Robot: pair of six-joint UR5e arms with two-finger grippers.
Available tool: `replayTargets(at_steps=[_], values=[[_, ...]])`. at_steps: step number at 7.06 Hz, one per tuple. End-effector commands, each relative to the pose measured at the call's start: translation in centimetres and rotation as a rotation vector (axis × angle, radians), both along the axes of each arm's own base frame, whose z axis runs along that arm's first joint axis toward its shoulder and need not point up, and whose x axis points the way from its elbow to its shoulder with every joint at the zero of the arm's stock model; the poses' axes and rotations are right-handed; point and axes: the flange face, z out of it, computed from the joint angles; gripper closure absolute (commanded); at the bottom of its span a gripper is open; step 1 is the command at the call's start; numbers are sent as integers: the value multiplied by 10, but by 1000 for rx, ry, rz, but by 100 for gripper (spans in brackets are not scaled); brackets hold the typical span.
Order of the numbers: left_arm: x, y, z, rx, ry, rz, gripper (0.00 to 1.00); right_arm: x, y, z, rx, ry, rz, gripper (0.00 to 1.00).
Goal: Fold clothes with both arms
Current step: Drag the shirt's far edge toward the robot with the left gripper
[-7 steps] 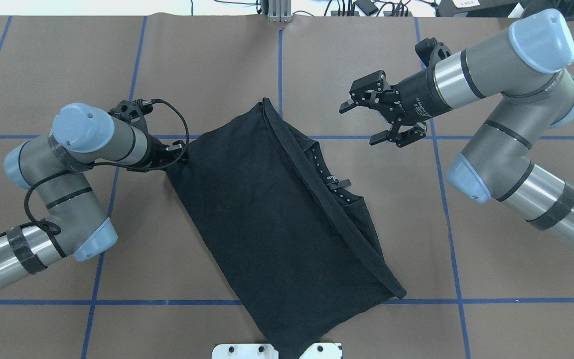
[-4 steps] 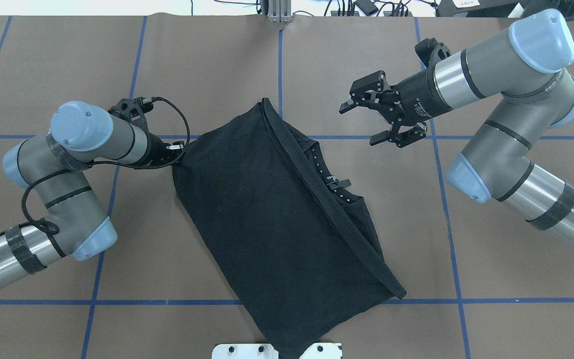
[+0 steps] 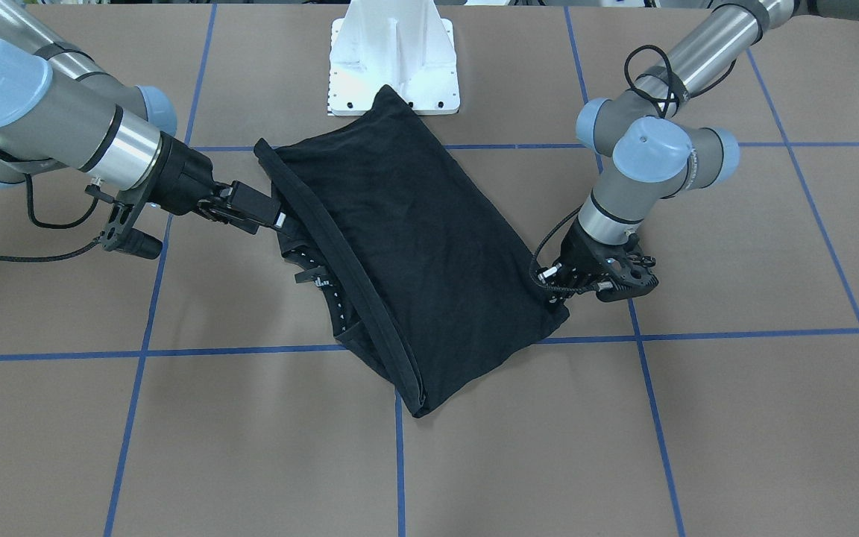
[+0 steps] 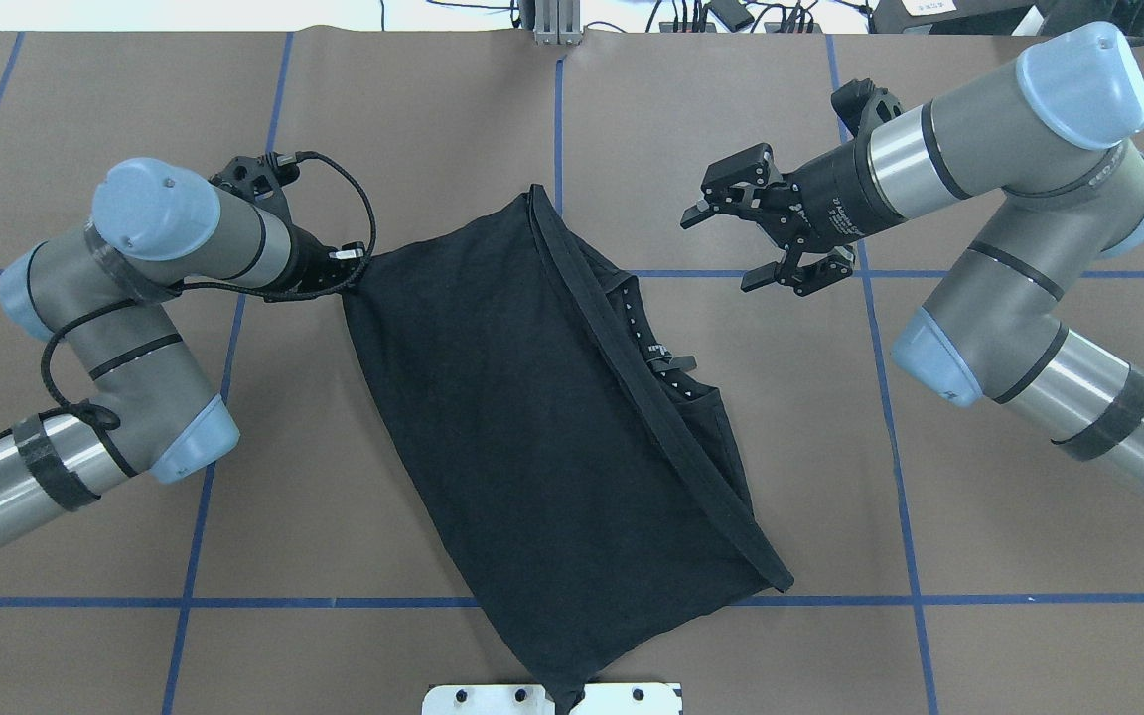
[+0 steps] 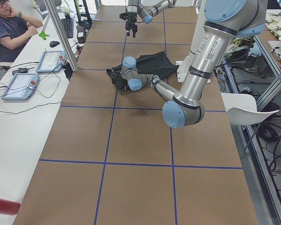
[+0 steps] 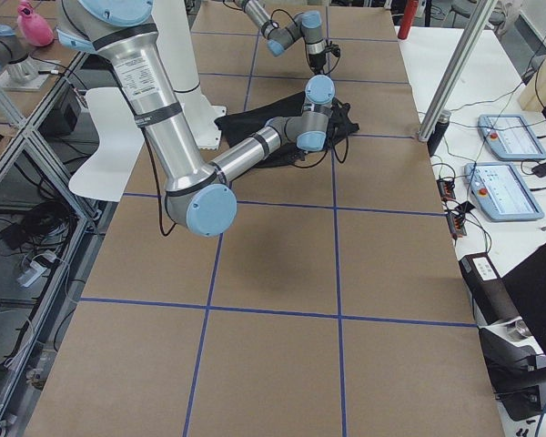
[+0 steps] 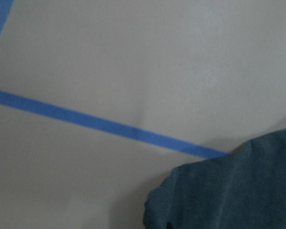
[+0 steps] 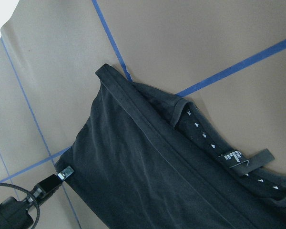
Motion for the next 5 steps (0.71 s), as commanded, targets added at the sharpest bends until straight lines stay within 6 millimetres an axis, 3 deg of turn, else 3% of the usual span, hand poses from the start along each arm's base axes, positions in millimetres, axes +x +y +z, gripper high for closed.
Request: replayTargets(at_steps=[1,3,5], values=[[26,-73,-24,-24,-32,-50,100,1,0,5,-4,5,3,0],[31,-120,-64,-16,-23,-86,100,5,-2,9,-7,9,11,0],[35,-138,-84,38,2,-131,100,10,-5,12,-12,14,23,0]])
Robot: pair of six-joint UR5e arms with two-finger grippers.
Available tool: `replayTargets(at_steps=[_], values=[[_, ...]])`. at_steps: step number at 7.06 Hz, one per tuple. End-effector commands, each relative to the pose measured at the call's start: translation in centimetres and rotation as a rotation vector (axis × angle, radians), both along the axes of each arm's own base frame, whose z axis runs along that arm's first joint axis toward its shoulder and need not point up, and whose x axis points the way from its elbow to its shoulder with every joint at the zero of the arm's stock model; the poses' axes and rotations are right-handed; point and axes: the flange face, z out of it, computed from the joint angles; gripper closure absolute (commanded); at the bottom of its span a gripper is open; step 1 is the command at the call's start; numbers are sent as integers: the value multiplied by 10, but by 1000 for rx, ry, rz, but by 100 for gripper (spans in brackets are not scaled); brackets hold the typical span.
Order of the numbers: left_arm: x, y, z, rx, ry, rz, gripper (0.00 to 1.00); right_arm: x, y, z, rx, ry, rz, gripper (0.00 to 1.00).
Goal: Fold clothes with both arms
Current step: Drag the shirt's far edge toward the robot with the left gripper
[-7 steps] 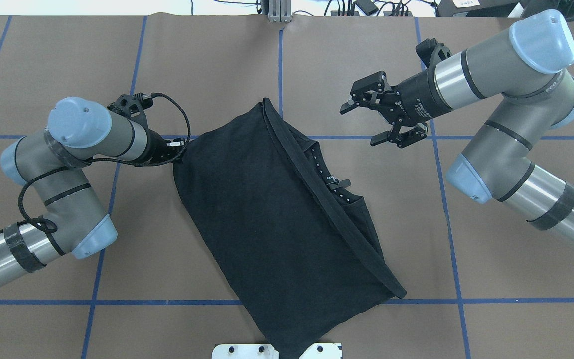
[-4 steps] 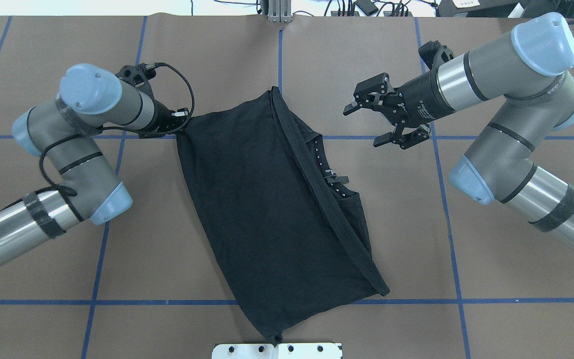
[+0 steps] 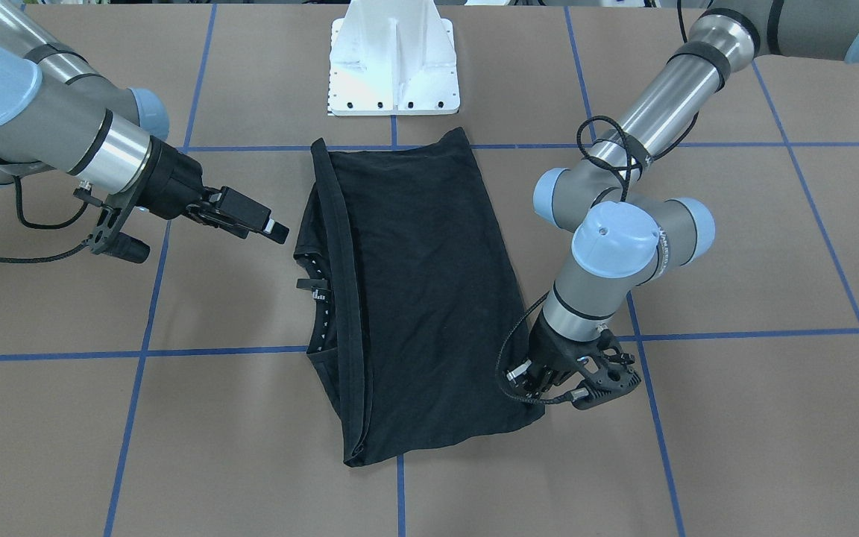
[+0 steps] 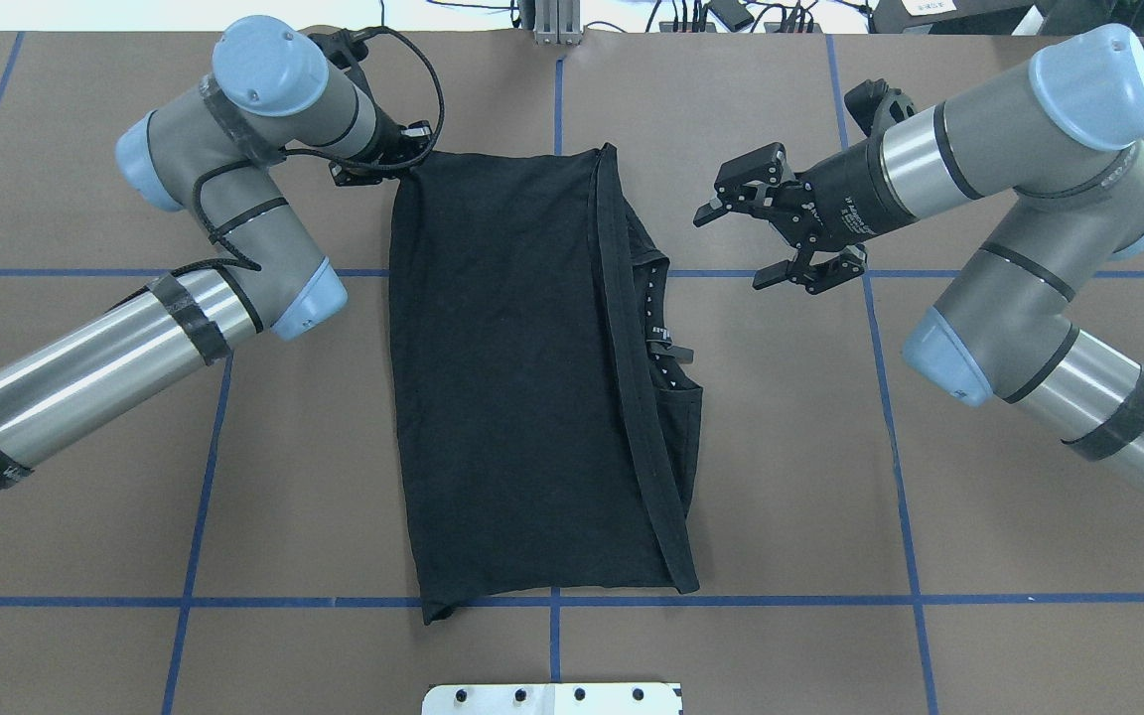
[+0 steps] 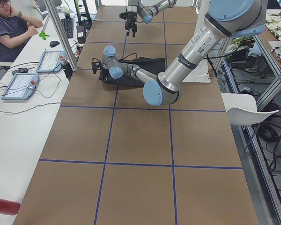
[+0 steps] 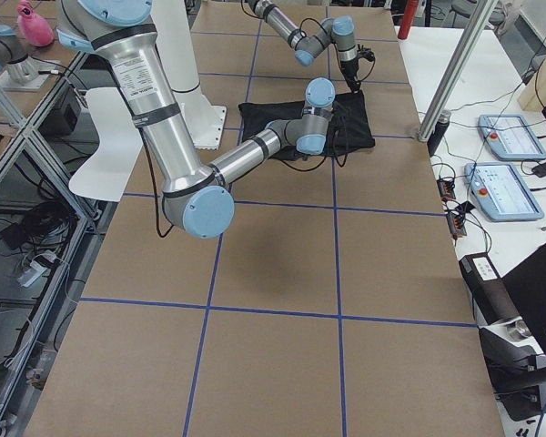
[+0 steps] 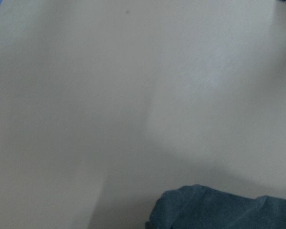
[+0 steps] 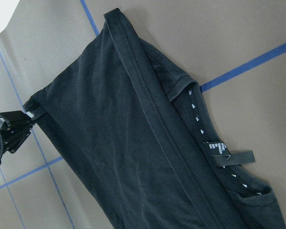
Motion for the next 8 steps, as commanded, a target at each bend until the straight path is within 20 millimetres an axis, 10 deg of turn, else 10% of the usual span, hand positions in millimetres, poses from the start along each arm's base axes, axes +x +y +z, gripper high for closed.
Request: replayTargets(at_steps=[1,3,4,8], values=[[16,-26,-21,44,21,-29,100,5,-3,7,-5,8,10,0],[18,-32,-16,85,27,-60,100,8,-1,11,22,13,-5,0],[13,-35,-16,112,13,-49,1,7,1,19,64,27,-20,0],[-69,-43,-25,116,60,26,0,-14,13,5,95,28,10,0]])
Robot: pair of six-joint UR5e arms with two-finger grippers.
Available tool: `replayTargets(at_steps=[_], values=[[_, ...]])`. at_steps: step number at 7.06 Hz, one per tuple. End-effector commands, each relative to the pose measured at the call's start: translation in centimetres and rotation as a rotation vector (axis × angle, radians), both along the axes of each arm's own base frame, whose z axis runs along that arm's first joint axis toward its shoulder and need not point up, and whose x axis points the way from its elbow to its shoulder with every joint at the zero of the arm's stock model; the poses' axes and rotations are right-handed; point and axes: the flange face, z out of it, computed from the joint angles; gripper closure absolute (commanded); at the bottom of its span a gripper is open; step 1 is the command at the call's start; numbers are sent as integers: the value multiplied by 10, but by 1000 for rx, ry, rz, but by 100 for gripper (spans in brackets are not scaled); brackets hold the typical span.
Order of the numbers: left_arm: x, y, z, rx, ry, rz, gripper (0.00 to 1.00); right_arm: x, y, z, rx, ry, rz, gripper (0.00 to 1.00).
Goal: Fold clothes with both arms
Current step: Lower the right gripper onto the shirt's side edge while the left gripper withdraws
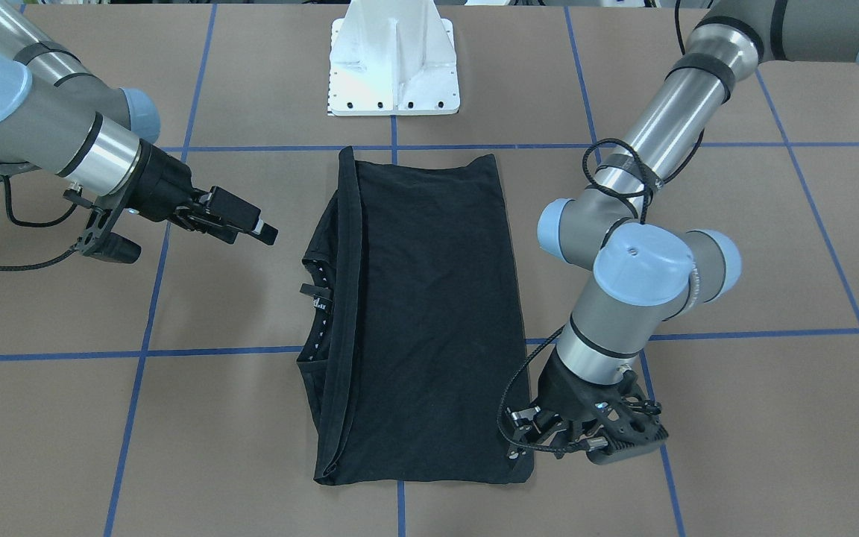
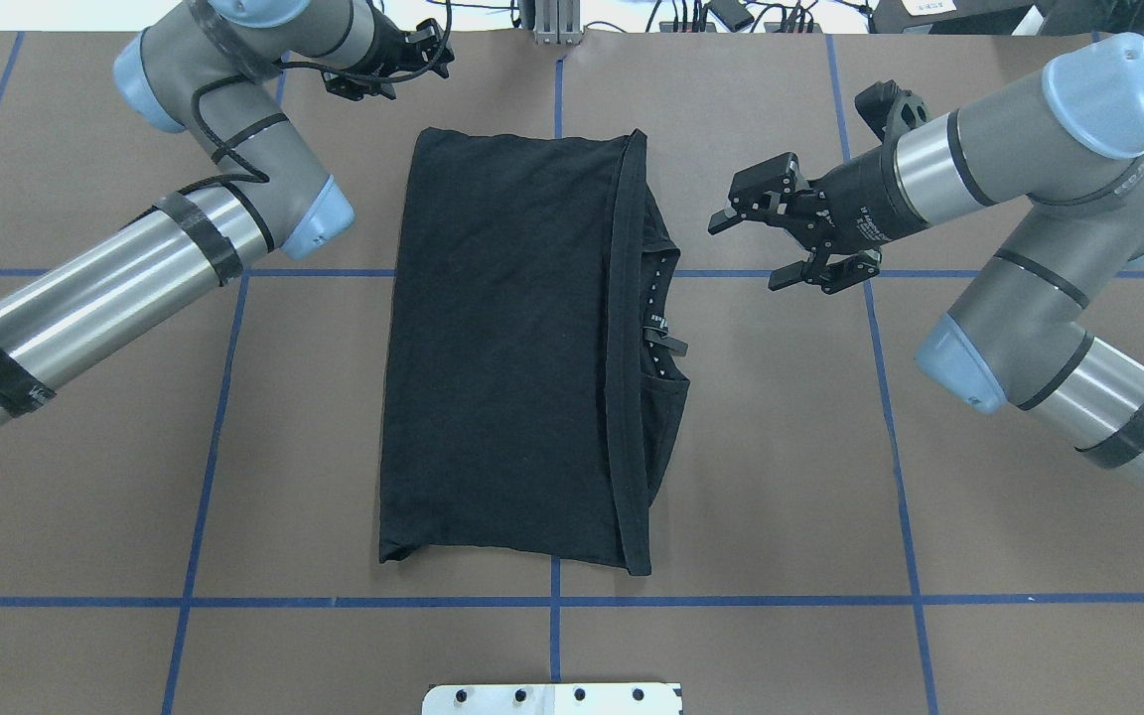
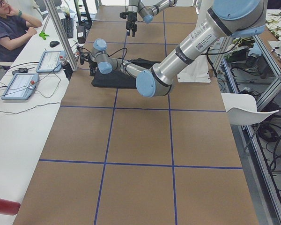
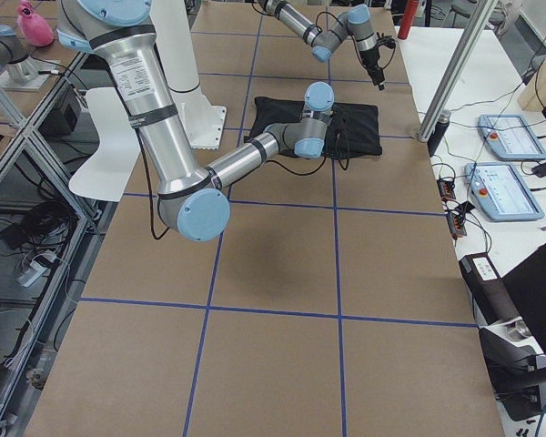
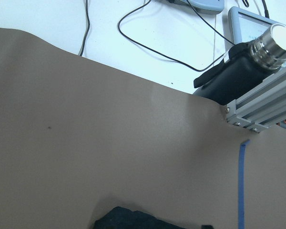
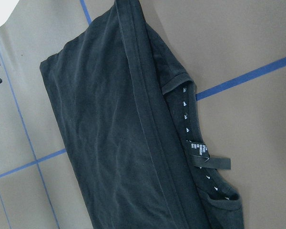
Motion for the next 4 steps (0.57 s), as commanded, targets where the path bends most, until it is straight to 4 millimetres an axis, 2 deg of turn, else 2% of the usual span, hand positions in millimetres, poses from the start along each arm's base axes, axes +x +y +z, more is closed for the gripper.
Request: replayTargets(at_steps=[1,2,3,4], values=[[-40,37,20,-13,-6,48,0,-28,14,-7,47,9,30,0],[-63,71,30,5,-33,70,0,-48,24,-7,152,34,38,0],[-83,98,36,12,-61,87,0,-56,30,-10,207,84,42,0],[-103,125,48,18,-83,100,0,-64,43,-21,287,192,17,0]])
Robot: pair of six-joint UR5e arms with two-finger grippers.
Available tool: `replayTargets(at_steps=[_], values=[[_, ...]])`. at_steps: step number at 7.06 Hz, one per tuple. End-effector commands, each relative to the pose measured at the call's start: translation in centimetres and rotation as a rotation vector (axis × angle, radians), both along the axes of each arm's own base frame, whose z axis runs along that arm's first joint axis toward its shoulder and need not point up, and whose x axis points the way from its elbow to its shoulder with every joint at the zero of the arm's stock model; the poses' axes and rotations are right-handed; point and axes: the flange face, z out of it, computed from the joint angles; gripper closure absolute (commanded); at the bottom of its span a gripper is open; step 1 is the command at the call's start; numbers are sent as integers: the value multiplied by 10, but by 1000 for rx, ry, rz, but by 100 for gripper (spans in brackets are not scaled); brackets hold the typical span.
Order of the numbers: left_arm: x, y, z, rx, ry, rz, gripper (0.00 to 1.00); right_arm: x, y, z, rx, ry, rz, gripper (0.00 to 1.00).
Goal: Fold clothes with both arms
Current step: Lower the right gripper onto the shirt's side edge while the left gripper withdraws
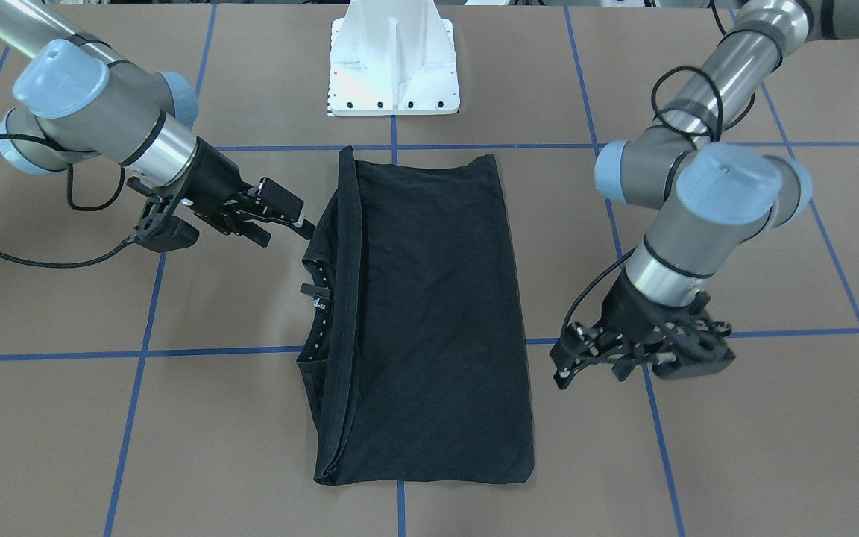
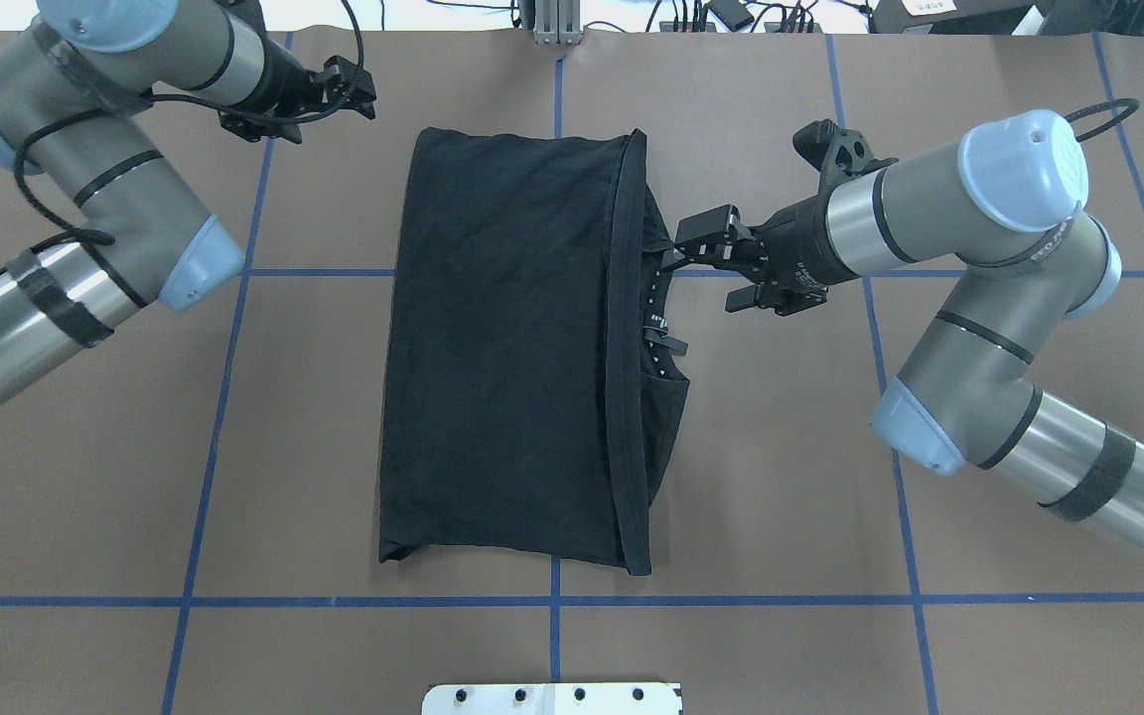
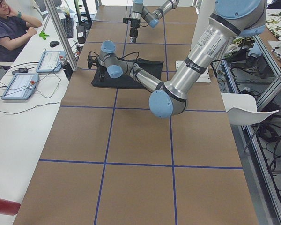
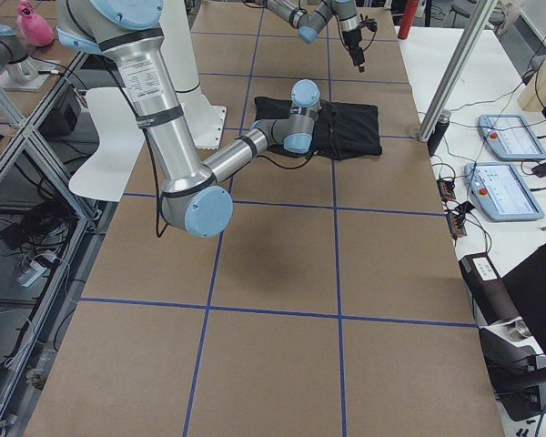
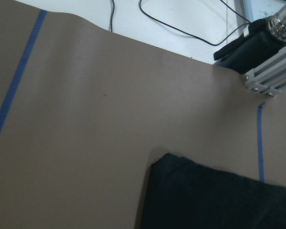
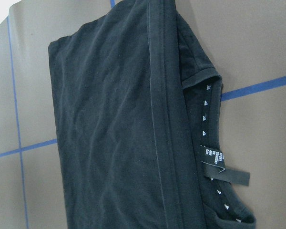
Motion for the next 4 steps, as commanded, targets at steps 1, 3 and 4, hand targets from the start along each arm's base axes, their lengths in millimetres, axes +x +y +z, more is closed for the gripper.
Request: replayTargets(at_steps=[1,3,4], values=[[-42,58,34,29,-51,41,0,-27,47,-25,127,253,-20,0],[-63,86,55,65,-82,71,0,-105,133,-42,233,519,-64,0],[-66,88,54,67,-80,71,0,-130,155,-55,283,574,-115,0]])
